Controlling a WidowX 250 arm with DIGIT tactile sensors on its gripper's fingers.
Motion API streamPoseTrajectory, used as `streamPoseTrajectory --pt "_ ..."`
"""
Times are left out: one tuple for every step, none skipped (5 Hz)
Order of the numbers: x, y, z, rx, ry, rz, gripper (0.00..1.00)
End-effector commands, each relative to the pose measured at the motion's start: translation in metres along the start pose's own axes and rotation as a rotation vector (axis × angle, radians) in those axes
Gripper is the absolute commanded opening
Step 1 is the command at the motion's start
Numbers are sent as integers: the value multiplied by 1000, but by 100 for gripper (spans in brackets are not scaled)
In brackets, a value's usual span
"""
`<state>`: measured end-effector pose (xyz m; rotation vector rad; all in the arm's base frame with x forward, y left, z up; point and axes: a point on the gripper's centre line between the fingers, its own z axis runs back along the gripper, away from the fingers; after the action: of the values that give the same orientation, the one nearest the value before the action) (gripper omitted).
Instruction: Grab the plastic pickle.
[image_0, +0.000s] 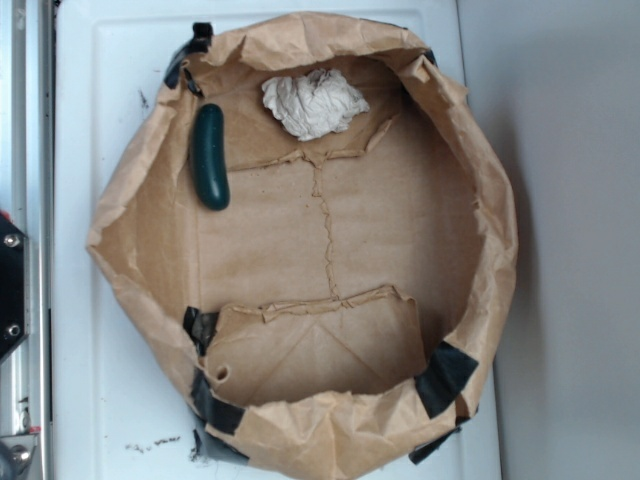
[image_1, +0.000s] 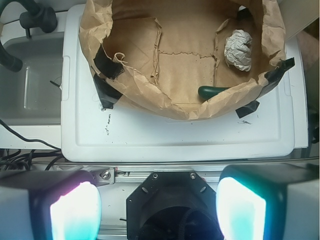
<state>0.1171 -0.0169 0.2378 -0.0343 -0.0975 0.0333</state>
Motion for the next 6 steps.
streamPoseTrajectory --pt "0 0 0 0 0 0 100" --pt "24 -8 -17 24 1 65 100" --pt "49 -5 -23 30 -30 126 100" --pt "77 8 -30 4 -38 279 100" --pt "77 8 -30 4 -38 279 100" --pt "77 8 -30 4 -38 279 100"
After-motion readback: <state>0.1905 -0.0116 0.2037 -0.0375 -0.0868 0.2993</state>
